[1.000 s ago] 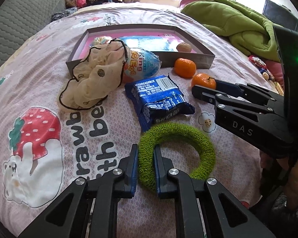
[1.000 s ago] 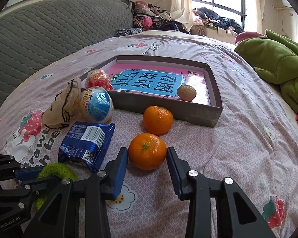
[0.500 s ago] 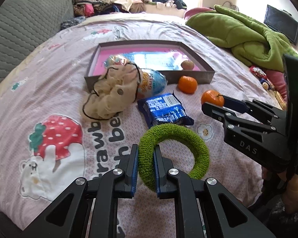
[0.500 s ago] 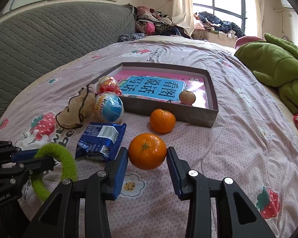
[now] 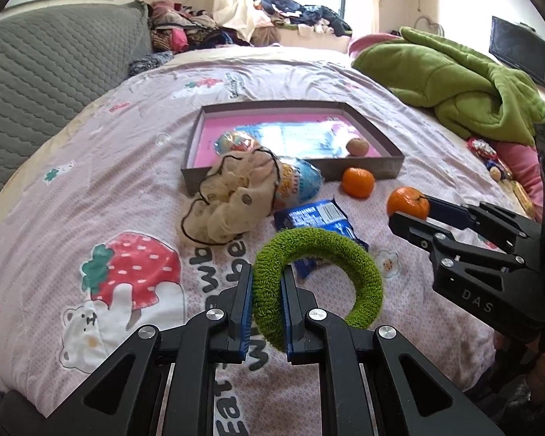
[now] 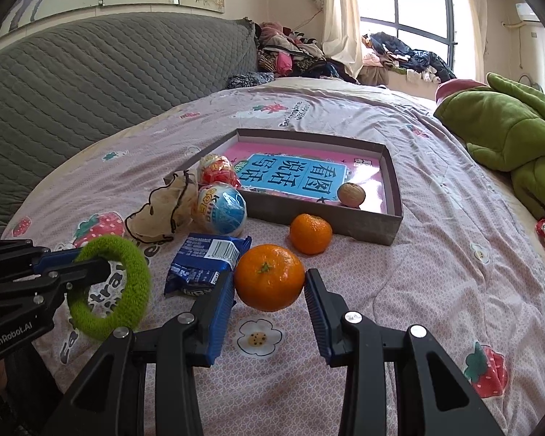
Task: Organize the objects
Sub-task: 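Carry the green ring and mandarin in both tools over the grey tray, then open the right tool to drop the mandarin while the left tool releases the ring, then withdraw both tools from the tray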
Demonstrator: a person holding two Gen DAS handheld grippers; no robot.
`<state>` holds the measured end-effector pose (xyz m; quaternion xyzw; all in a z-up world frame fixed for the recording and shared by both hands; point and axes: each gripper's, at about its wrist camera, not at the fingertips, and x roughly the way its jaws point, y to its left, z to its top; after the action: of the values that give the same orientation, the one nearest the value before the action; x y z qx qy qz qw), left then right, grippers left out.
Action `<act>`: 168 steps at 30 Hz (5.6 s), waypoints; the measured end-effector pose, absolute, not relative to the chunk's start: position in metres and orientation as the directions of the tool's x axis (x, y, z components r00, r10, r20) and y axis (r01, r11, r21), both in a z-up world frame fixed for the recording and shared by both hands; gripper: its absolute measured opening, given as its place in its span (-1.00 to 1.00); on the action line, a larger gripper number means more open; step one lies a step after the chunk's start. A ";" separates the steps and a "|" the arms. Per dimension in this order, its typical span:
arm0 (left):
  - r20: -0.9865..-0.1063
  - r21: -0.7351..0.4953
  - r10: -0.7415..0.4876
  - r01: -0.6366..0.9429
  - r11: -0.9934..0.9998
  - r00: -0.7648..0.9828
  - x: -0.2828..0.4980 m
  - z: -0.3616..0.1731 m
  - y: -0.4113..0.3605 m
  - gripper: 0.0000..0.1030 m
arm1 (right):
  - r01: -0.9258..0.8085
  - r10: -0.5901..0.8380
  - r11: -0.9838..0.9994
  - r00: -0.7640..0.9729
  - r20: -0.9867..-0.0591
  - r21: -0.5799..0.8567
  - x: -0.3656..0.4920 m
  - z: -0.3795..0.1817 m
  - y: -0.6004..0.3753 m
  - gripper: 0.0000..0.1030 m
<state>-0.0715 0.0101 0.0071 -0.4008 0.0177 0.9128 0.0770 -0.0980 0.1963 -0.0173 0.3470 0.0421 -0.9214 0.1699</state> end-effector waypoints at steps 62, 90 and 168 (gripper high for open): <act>-0.640 -0.044 0.056 -0.036 -0.998 -0.766 -0.244 0.043 -0.007 -0.73 | 0.365 -0.282 -0.931 -0.749 -0.600 -0.018 -0.215 -0.001 0.188 -0.21; -0.756 -0.070 0.034 0.030 -0.997 -0.654 -0.335 -0.004 -0.025 -0.69 | 0.330 -0.248 -0.944 -0.682 -0.688 0.013 -0.256 -0.048 0.187 -0.21; -0.748 -0.070 0.049 0.005 -0.998 -0.662 -0.285 0.045 -0.028 0.21 | 0.319 -0.288 -0.947 -0.767 -0.574 0.049 -0.220 0.026 0.193 0.00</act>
<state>-0.2854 -0.0280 0.0449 -0.4112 -0.0328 0.9109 0.0123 -0.2201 0.1928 0.0260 0.3009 0.0257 -0.9395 0.1615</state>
